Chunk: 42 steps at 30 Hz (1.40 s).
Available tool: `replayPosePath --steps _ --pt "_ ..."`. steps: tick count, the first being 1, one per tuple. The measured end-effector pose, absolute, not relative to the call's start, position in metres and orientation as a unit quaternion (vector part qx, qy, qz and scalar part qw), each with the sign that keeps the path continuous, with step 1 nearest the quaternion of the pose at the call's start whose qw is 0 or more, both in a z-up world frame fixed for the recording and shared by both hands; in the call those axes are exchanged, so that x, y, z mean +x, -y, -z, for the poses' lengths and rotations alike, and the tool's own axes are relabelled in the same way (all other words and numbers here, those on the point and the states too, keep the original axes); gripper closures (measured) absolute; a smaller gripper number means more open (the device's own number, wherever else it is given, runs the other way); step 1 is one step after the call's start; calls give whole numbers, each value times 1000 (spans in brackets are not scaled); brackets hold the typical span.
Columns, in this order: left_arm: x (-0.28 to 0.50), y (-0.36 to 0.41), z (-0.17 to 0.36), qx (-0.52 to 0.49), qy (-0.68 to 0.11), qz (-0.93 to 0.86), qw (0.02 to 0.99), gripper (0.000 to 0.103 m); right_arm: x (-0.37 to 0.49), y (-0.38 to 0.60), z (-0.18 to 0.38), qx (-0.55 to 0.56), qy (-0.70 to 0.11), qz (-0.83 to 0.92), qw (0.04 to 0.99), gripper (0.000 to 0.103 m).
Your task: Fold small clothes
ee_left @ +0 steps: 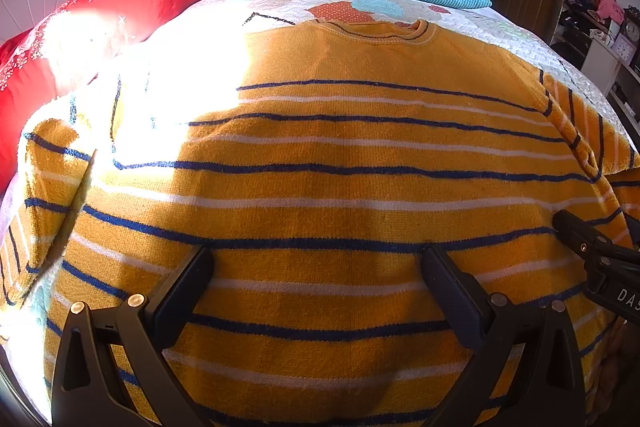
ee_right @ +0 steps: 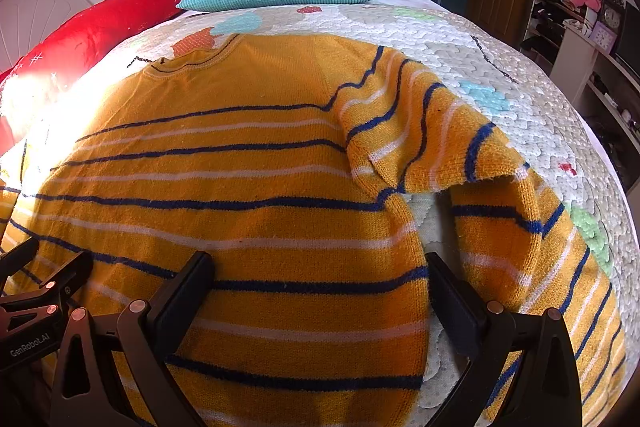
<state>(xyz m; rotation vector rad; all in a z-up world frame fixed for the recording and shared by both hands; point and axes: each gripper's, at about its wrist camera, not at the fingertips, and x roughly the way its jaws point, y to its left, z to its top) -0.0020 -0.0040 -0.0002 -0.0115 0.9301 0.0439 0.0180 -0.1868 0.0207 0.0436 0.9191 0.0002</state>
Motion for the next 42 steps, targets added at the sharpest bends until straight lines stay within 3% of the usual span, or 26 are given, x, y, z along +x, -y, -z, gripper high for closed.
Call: replayPosePath --steps 42 --pt "-8 3 1 -6 -443 -19 896 0 16 188 -18 13 -442 8 897 0"
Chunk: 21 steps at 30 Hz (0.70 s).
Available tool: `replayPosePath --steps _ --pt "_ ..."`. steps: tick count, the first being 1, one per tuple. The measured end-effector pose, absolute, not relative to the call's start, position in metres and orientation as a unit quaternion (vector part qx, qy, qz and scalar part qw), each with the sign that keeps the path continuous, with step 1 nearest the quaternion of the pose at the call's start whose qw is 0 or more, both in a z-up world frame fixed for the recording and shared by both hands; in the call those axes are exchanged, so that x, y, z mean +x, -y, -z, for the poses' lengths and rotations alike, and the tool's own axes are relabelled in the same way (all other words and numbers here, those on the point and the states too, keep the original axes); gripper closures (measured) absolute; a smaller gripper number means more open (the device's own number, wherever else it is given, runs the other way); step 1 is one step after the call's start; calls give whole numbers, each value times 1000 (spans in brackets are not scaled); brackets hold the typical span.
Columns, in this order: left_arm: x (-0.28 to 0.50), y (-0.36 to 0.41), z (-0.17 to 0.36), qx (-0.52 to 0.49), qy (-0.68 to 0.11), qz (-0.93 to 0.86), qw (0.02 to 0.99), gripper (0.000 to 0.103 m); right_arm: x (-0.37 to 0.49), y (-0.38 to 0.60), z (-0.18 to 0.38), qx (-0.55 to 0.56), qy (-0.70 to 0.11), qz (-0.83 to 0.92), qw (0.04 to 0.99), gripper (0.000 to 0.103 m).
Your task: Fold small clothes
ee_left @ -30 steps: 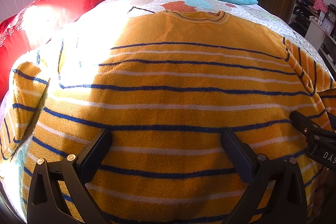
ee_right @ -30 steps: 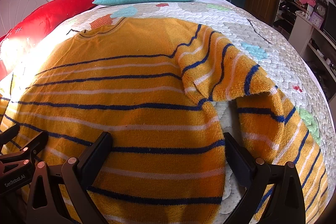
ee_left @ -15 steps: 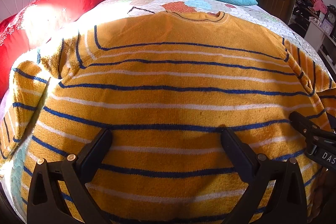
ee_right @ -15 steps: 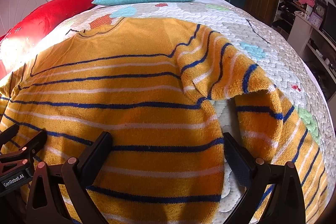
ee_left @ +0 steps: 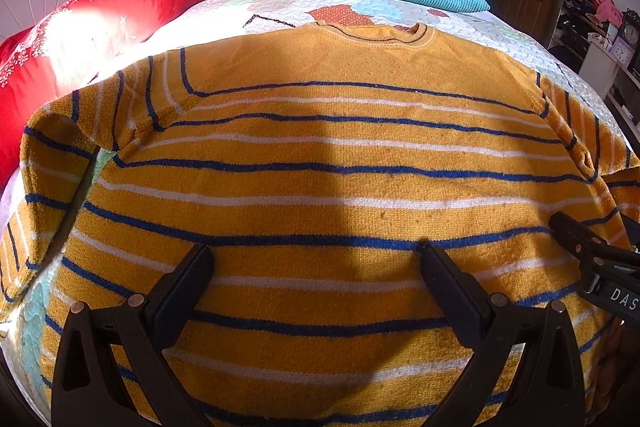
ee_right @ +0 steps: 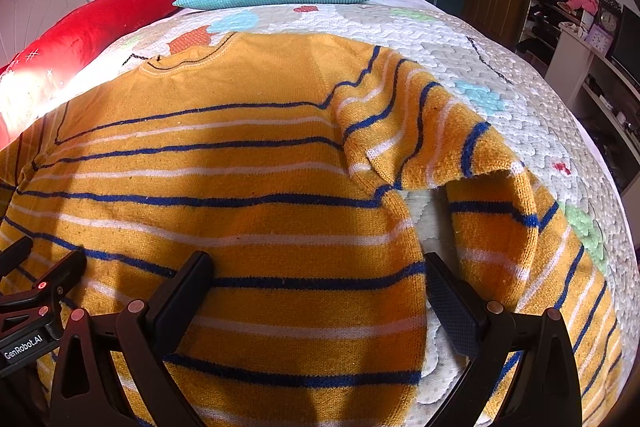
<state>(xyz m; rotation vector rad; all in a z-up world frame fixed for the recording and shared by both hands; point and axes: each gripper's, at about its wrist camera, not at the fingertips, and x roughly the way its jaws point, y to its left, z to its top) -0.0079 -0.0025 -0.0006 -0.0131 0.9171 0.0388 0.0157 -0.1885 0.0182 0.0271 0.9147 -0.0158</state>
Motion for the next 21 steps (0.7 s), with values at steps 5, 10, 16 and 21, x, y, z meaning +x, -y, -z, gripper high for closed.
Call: replayPosePath --steps 5,10,16,21 --pt "-8 2 1 -6 -443 -19 896 0 16 188 -18 13 -442 8 897 0" --pt "-8 2 1 -6 -443 -19 896 0 16 189 -18 13 -442 8 897 0" --pt "-8 2 1 -6 -443 -19 896 0 16 189 -18 13 -441 8 897 0" --pt "-8 2 1 -6 -443 -19 897 0 16 187 -18 11 -436 12 900 0"
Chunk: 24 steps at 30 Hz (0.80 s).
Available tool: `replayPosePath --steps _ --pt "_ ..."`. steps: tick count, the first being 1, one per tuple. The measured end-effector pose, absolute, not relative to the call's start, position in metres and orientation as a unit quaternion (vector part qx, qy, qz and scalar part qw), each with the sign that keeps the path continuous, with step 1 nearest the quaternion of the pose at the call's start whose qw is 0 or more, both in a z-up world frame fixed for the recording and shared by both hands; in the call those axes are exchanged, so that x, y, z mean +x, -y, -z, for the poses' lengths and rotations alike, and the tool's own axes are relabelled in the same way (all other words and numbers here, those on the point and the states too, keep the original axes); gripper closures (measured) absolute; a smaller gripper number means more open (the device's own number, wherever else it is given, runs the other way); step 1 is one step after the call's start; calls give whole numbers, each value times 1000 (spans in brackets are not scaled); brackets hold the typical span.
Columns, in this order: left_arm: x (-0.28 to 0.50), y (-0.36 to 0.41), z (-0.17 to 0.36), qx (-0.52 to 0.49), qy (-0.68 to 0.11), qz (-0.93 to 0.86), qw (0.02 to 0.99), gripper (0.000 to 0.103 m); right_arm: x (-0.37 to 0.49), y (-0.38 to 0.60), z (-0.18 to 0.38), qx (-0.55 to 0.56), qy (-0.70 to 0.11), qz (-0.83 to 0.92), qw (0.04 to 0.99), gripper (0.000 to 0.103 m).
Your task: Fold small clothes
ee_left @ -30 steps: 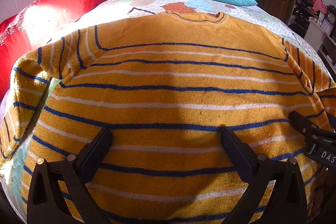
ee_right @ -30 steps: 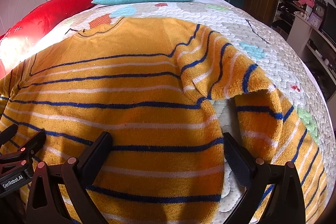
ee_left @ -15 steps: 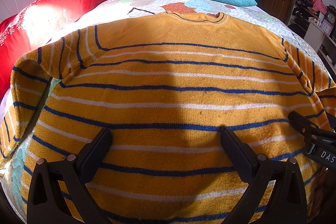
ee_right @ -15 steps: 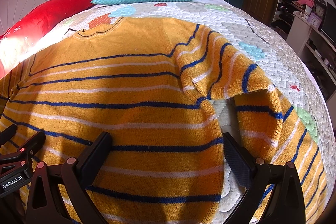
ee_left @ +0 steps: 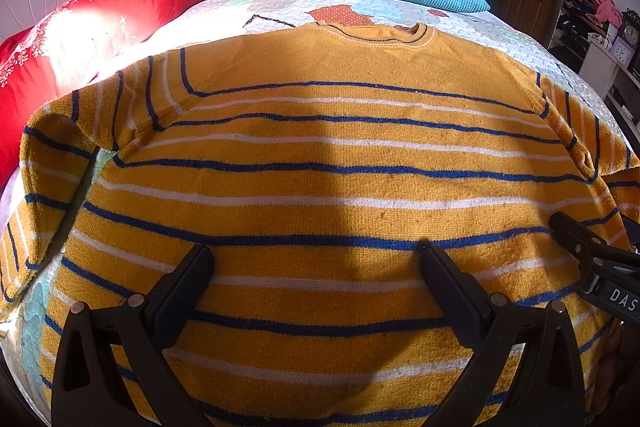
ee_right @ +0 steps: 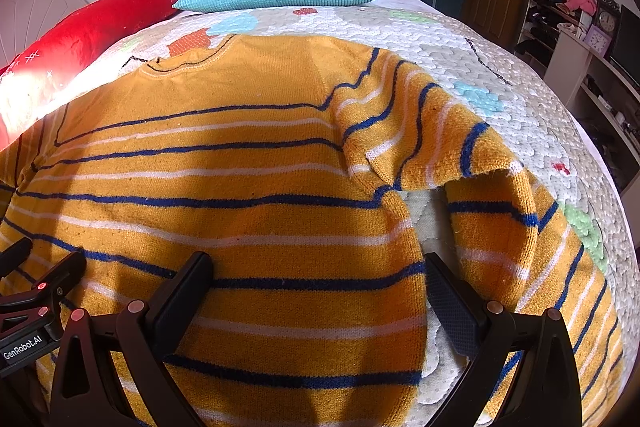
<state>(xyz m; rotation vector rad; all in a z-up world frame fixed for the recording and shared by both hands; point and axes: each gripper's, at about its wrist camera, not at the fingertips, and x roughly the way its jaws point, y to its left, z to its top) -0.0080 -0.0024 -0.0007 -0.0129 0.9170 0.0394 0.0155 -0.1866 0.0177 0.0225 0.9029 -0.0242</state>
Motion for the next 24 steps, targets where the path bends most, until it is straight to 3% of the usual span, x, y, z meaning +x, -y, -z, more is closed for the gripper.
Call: replayPosePath --steps 12,18,24 --pt "-35 -30 -28 -61 -443 6 895 1 17 187 -17 14 -437 10 899 0" --pt "-91 -107 -68 -49 -401 -40 914 1 16 188 -17 14 -436 10 900 0" --pt "-125 -202 -53 -13 -429 -125 895 1 16 188 -17 14 -437 10 899 0"
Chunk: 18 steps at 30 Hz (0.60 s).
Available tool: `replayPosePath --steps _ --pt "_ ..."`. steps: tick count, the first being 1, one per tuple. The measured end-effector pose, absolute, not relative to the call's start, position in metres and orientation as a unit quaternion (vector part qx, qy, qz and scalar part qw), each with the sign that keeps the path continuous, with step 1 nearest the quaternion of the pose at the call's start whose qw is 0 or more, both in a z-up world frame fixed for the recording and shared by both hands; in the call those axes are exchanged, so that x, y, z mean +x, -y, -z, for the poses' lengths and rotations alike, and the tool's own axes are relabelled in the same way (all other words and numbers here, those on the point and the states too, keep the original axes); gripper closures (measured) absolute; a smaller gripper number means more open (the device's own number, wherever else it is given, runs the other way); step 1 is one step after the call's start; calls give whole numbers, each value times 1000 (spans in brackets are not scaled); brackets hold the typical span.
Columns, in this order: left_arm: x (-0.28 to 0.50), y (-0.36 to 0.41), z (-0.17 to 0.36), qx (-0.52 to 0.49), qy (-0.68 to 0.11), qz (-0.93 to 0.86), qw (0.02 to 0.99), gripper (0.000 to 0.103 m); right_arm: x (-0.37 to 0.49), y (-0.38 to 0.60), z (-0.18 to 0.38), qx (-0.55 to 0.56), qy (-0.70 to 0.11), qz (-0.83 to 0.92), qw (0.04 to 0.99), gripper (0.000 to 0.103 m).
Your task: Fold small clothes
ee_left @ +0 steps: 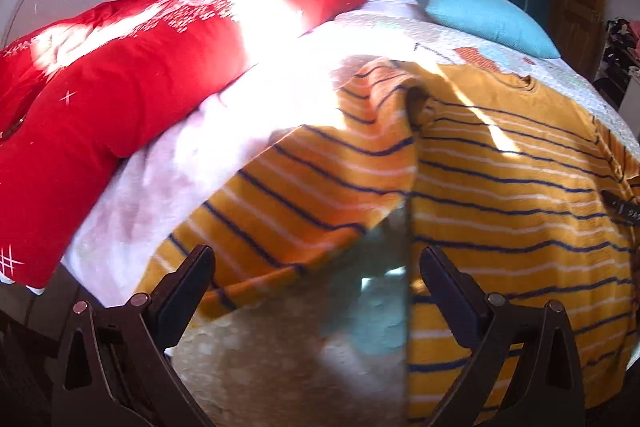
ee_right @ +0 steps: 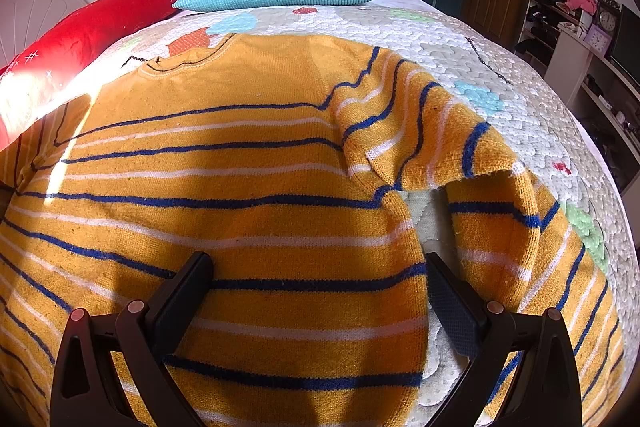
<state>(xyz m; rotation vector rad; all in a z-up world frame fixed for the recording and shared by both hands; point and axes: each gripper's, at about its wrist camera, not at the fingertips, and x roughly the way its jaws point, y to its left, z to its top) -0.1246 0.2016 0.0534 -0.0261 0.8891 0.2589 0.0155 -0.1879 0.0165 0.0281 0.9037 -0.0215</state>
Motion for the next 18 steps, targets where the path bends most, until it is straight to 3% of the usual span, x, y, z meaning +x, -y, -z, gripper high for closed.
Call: replayPosePath --steps 5,7,9,11,18 --pt "-131 -233 -29 25 -454 -127 882 4 16 188 -16 12 -437 12 899 0" --pt "-124 -240 -24 20 -456 -125 881 24 16 188 -16 10 -438 13 899 0" --pt "-118 -250 -26 -7 -457 -124 881 74 16 187 -16 8 -439 14 899 0" --pt "-113 -257 -29 -19 -455 -140 879 93 17 187 -16 7 -439 15 898 0" --pt "-130 -308 -58 -41 -425 -243 871 93 17 187 -16 8 -439 15 898 0"
